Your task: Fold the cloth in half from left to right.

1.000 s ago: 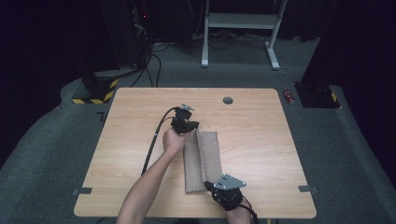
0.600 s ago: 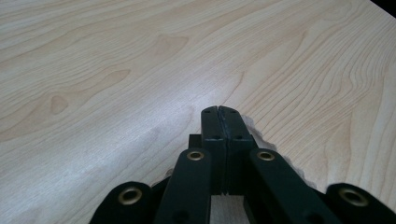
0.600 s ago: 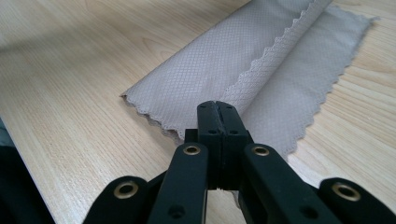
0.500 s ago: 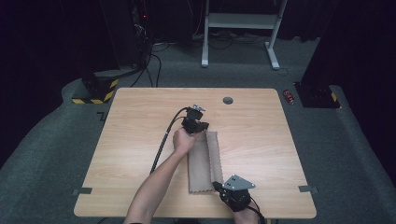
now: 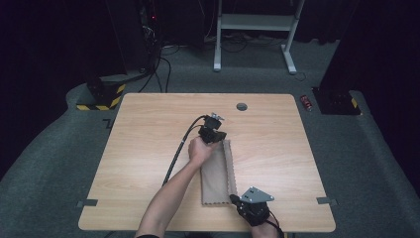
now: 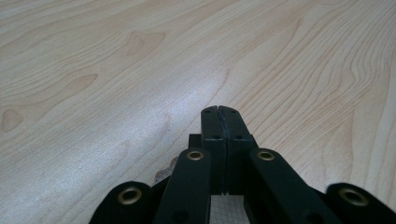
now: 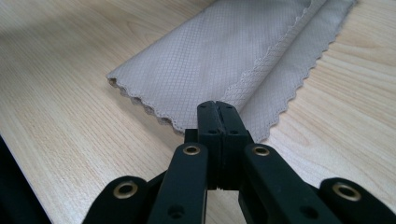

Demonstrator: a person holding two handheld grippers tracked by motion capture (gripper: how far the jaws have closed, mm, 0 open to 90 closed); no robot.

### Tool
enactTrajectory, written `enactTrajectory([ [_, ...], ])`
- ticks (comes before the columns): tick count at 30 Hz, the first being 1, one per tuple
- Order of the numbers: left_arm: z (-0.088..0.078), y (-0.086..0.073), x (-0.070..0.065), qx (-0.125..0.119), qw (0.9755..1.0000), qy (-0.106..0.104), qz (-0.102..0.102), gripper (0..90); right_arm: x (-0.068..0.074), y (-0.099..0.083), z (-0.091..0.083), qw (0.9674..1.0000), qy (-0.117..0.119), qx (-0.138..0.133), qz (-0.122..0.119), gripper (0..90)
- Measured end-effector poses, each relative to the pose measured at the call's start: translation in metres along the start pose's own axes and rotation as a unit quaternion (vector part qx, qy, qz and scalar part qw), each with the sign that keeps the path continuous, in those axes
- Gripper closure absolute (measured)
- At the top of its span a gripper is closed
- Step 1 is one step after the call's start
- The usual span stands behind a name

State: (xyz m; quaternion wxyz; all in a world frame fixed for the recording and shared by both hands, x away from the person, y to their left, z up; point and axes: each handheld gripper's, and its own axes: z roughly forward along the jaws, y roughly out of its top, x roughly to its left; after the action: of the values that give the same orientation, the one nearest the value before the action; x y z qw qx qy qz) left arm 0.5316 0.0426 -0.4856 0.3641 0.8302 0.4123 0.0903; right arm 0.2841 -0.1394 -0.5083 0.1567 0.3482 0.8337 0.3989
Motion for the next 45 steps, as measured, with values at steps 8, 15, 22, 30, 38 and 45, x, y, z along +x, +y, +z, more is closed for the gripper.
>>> enactTrajectory([
  [8, 0.008, 0.001, -0.005, 0.004, 1.0000, 0.002, 0.005, 89.5, -0.003, -0.003, -0.001, 1.0000, -0.002, 0.004, 0.007, 89.6],
  [15, 0.013, 0.001, -0.007, 0.007, 0.9999, 0.005, 0.009, 89.0, -0.005, -0.006, 0.001, 0.9998, -0.004, 0.012, 0.013, 89.3],
  [22, 0.015, 0.001, -0.008, 0.006, 0.9999, 0.012, 0.005, 83.3, -0.009, -0.008, 0.001, 0.9996, -0.008, 0.019, 0.021, 88.0],
  [30, -0.001, -0.005, -0.003, -0.016, 0.9989, 0.043, -0.005, 61.1, -0.014, -0.007, -0.003, 0.9992, -0.021, 0.009, 0.033, 78.5],
  [38, -0.028, -0.032, 0.018, -0.023, 0.9968, 0.069, -0.032, 56.1, -0.018, 0.003, 0.001, 0.9995, -0.016, 0.001, 0.026, 76.7],
  [45, -0.037, -0.060, 0.029, -0.012, 0.9946, 0.093, -0.044, 55.3, -0.016, 0.008, 0.018, 0.9998, -0.002, 0.019, 0.009, 74.7],
])
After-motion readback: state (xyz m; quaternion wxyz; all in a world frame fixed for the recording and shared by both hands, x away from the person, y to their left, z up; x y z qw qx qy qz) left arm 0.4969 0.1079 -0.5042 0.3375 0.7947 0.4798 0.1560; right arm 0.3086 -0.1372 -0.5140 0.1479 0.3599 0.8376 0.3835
